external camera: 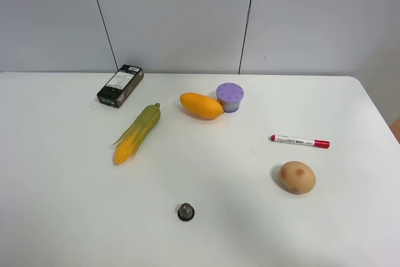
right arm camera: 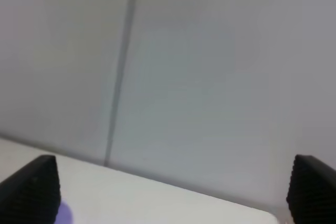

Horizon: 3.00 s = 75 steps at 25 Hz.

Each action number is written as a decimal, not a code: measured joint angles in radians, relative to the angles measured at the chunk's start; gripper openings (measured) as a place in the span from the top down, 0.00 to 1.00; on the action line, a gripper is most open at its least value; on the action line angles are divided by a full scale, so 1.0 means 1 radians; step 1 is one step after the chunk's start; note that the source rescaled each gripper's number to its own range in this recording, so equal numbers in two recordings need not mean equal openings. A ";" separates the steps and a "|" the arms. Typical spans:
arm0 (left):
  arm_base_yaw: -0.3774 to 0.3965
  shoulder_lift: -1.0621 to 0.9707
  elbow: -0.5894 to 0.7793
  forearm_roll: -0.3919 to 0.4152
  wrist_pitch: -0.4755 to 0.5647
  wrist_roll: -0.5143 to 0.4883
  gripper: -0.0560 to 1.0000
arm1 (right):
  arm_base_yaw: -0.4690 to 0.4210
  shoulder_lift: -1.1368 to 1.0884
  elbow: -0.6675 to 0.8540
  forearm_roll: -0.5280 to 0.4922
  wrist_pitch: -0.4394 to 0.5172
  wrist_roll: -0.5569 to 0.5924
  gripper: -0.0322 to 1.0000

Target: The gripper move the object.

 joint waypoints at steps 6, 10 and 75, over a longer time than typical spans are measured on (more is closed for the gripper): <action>0.000 0.000 0.000 0.000 0.000 0.000 0.00 | -0.081 -0.209 0.187 -0.059 0.002 0.002 0.43; 0.000 0.000 0.000 0.000 0.000 0.000 0.00 | -0.170 -0.394 0.452 -0.063 -0.034 0.032 0.43; 0.000 0.000 0.000 0.000 0.000 0.000 0.00 | -0.360 -1.570 1.716 0.268 -0.128 0.044 0.21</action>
